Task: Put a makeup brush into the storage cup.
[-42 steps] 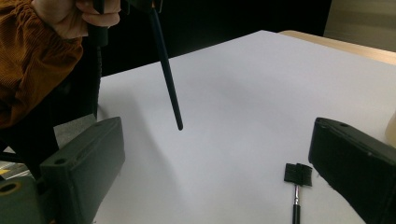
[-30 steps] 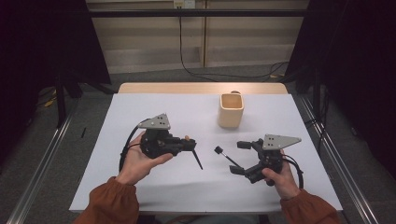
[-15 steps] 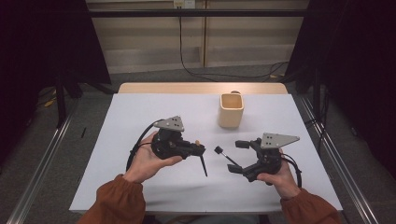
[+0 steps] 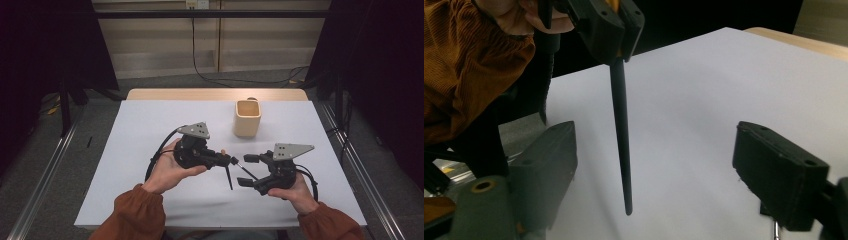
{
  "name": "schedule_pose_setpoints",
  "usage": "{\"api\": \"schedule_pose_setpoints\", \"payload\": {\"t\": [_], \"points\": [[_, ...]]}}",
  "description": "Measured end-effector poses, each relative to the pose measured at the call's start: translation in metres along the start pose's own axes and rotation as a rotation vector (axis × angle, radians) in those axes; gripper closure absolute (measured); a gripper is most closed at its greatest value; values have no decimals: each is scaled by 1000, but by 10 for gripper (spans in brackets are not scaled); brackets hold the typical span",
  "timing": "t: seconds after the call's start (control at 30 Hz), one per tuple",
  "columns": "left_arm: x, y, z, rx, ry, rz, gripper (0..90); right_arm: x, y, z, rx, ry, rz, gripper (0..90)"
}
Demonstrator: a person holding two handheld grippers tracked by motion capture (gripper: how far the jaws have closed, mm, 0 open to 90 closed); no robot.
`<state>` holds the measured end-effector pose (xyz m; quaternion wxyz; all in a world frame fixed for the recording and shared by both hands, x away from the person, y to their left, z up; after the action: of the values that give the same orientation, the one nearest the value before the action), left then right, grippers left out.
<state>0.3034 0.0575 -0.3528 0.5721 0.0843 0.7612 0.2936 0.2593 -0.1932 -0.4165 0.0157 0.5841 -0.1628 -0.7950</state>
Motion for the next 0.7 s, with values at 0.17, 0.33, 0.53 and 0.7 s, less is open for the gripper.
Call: {"api": "schedule_pose_setpoints", "payload": {"t": [0.17,0.33,0.53,0.7], "points": [[2,-5,0,-1,13,-4,840,-1,-5,1,-18,1,-4,264],[2,-10,0,3,18,-10,840,-1,-12,2,-46,2,17,395],[2,-12,-4,5,2,-7,840,-3,-22,2,-63,5,22,538],[5,-13,-2,6,12,-13,840,-4,-22,2,-65,6,19,649]]}}
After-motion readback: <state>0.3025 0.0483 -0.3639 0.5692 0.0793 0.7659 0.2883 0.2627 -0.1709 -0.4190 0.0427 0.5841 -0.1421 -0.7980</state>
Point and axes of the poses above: each handheld gripper's, and its own axes: y roughly backward along the jaws, x roughly out of its underside, z roughly to its left, the point moved 1 cm from there along -y, roughly forward along the jaws, and after that the axes turned 11 degrees about -x, right-handed, at the moved point
